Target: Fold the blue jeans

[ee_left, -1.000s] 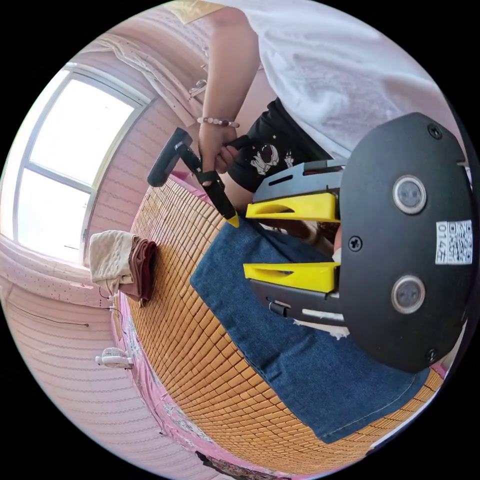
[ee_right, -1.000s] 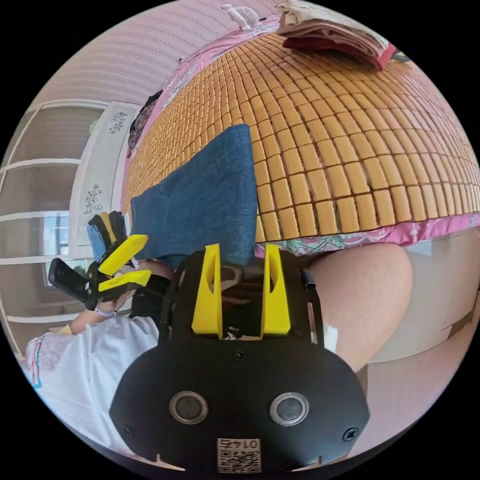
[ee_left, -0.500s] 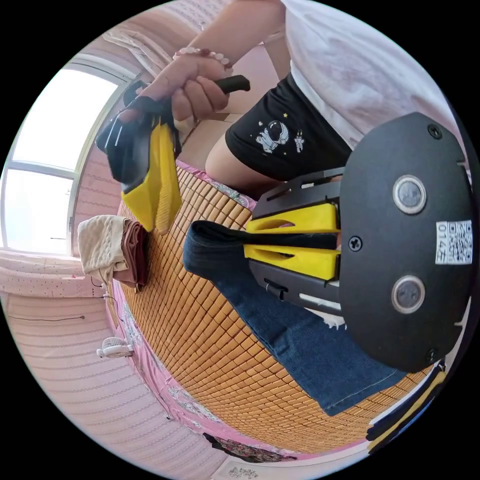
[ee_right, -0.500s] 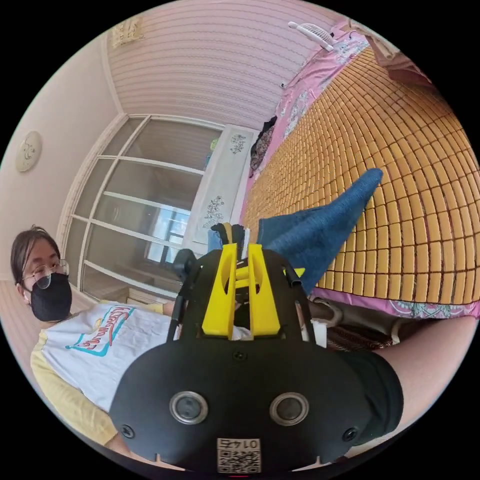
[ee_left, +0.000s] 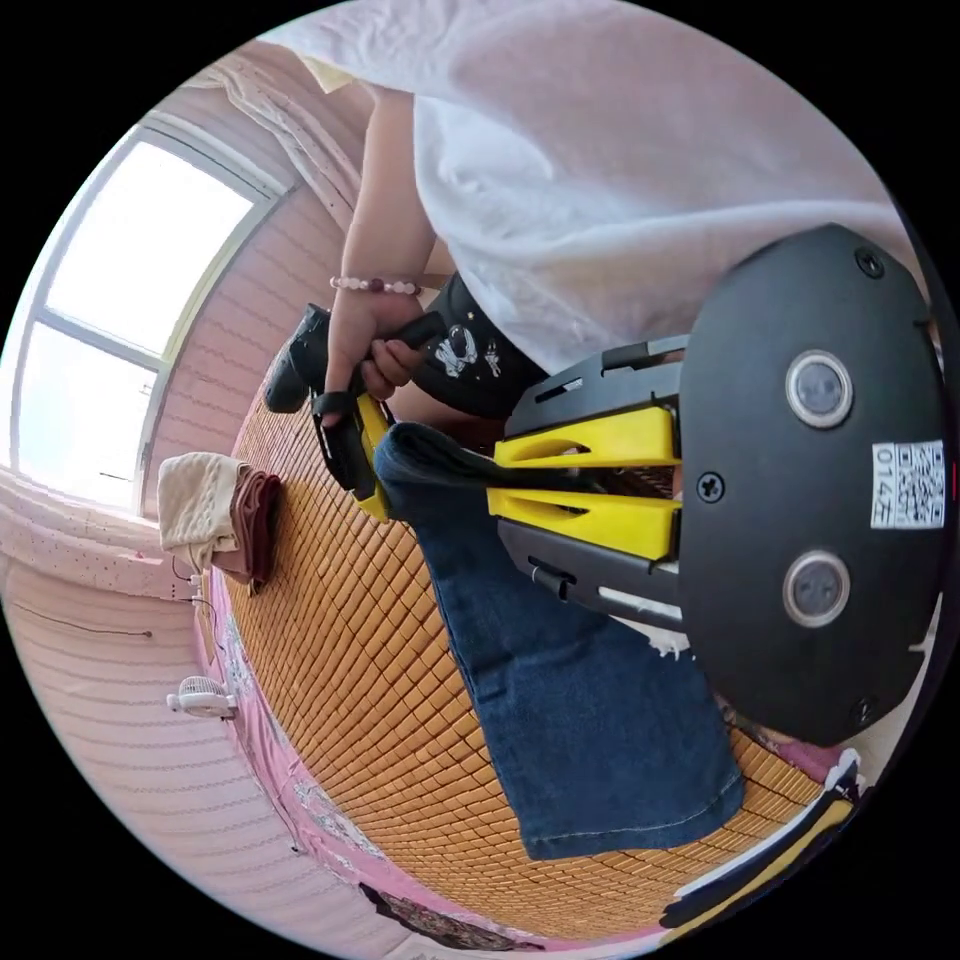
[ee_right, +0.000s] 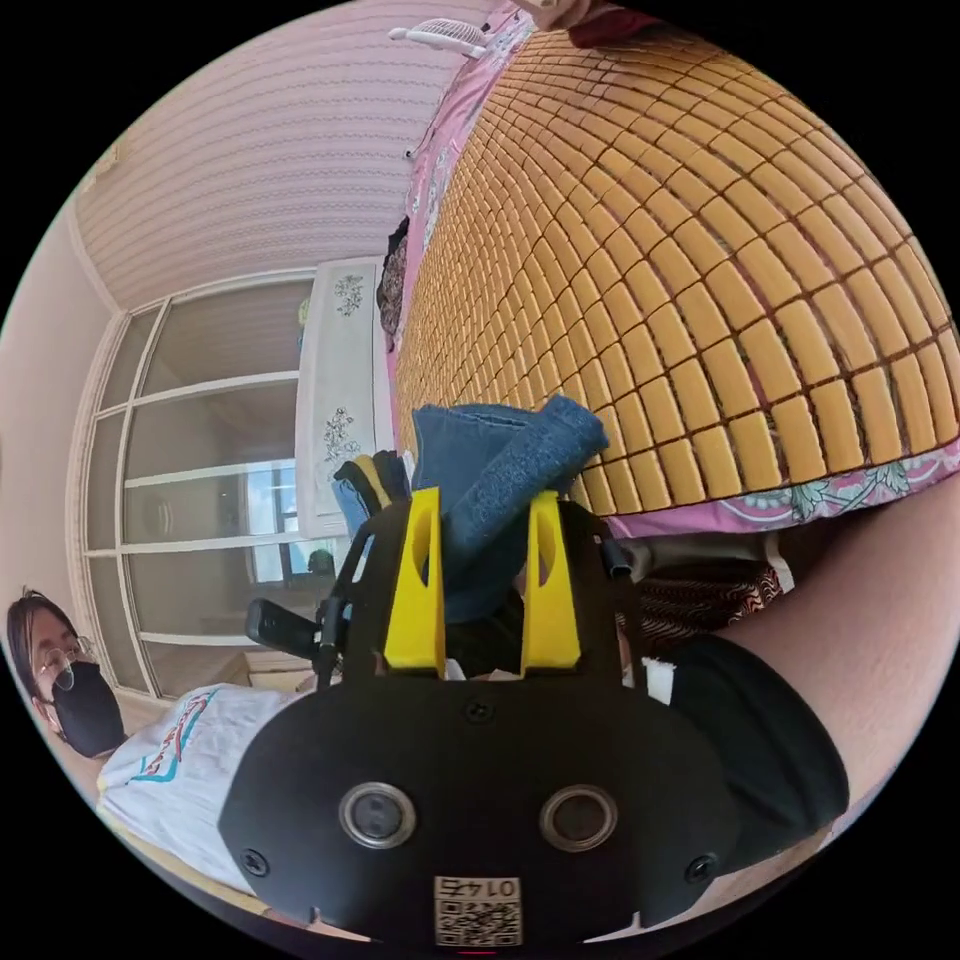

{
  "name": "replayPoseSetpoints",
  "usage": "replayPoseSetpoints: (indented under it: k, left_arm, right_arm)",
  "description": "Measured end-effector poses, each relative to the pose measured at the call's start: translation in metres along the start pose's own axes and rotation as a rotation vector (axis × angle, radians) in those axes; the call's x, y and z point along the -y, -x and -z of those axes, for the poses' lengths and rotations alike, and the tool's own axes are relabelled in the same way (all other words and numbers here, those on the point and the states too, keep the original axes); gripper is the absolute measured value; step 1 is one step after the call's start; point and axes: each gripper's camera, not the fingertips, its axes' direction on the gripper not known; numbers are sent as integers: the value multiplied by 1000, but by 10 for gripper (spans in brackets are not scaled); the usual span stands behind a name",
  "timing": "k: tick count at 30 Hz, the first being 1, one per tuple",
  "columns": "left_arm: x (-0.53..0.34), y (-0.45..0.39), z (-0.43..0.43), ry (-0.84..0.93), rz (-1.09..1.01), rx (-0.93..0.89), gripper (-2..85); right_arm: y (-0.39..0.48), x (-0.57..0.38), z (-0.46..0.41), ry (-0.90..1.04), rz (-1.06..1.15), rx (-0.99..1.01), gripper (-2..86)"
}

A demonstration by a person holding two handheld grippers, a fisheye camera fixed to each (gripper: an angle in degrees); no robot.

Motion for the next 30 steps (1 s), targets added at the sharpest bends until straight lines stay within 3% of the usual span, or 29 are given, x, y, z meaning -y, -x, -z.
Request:
replayPoseSetpoints:
  k: [4,9,15,19,23,26,30]
  left_arm:
    - [-3,18,17,-88,83,-86,17]
    - [52,27,25,-197,-29,-199,15]
    - [95,21,34,-328,-123,-269,24]
    - [69,60,54,-360,53,-223,44]
    - [1,119,64,-261,353,23,34]
    - [-45,151,62,-215,591,4,4]
    - [-58,151,61,-244,665,-1,-6]
  right_arm:
    - [20,-2,15,-42,112,44,28]
    - [30,-7,77,-245,135,162,18]
    - [85,-15,124,-356,240,18,25]
    - [137,17,52,-256,369,17,66]
    - [152,58,-37,-116,393,1,94]
    - [141,70,-72,-64,347,-46,93]
    - [121,48,-62,-118,331,-199,101]
